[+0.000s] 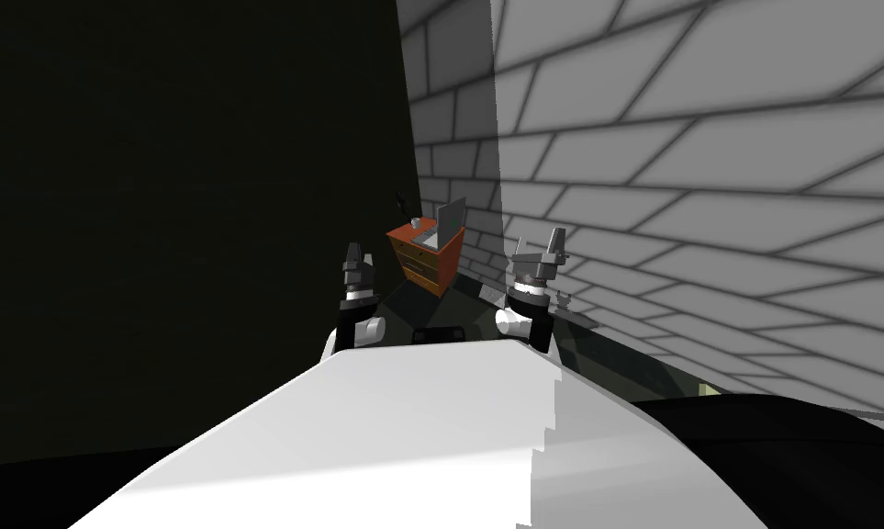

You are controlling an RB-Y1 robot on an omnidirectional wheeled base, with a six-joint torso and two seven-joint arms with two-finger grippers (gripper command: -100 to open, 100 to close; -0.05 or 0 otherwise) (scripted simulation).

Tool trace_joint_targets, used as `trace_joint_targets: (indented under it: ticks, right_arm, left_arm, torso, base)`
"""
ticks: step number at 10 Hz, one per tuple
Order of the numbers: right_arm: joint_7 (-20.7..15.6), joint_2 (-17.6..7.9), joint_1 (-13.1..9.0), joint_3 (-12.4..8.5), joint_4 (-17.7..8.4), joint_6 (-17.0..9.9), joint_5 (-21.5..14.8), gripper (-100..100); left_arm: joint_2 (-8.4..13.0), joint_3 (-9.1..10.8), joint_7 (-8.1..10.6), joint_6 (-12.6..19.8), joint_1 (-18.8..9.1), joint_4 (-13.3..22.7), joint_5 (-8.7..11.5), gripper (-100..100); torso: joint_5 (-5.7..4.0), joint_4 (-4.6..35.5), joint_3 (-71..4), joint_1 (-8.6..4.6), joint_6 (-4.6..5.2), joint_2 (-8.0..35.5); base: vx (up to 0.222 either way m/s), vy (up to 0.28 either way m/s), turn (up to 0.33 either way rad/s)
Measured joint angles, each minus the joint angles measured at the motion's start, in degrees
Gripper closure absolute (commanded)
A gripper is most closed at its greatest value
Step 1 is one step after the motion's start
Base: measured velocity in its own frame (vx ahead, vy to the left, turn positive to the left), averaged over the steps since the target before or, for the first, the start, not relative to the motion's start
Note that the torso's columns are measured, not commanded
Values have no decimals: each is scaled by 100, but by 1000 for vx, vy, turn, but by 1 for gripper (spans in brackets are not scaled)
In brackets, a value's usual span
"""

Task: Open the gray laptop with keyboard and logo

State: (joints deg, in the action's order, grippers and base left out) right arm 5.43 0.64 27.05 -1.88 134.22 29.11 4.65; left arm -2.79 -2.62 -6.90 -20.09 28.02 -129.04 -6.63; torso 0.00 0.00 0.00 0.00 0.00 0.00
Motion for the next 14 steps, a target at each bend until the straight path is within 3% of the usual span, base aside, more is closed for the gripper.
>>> trace_joint_targets:
  ticks: [2,9,10,11,14]
  right_arm:
    - [0,0,0,0,0,0,0,0]
    - [0,0,0,0,2,1,0,0]
    - [0,0,0,0,2,1,0,0]
    - [0,0,0,0,0,0,0,0]
    - [0,0,1,0,-1,0,0,0]
  left_arm:
    - [0,0,0,0,0,0,0,0]
    - [0,0,0,-1,0,-2,0,0]
    - [0,0,0,-1,0,-2,0,-100]
    - [149,6,2,34,2,-8,-4,-100]
    - [646,9,-18,262,-8,-36,-49,-100]
  torso:
    - [0,600,-1200,0,0,597]
    - [0,3537,-7073,0,0,3539]
    - [0,3960,-7919,0,0,3962]
    - [0,4149,-8315,-2,0,4152]
    - [-2,4224,-8461,-5,0,4219]
  base:
    - [0,0,0]
    - [0,0,0]
    - [16,-13,-19]
    - [31,-22,-29]
    - [55,-39,-40]
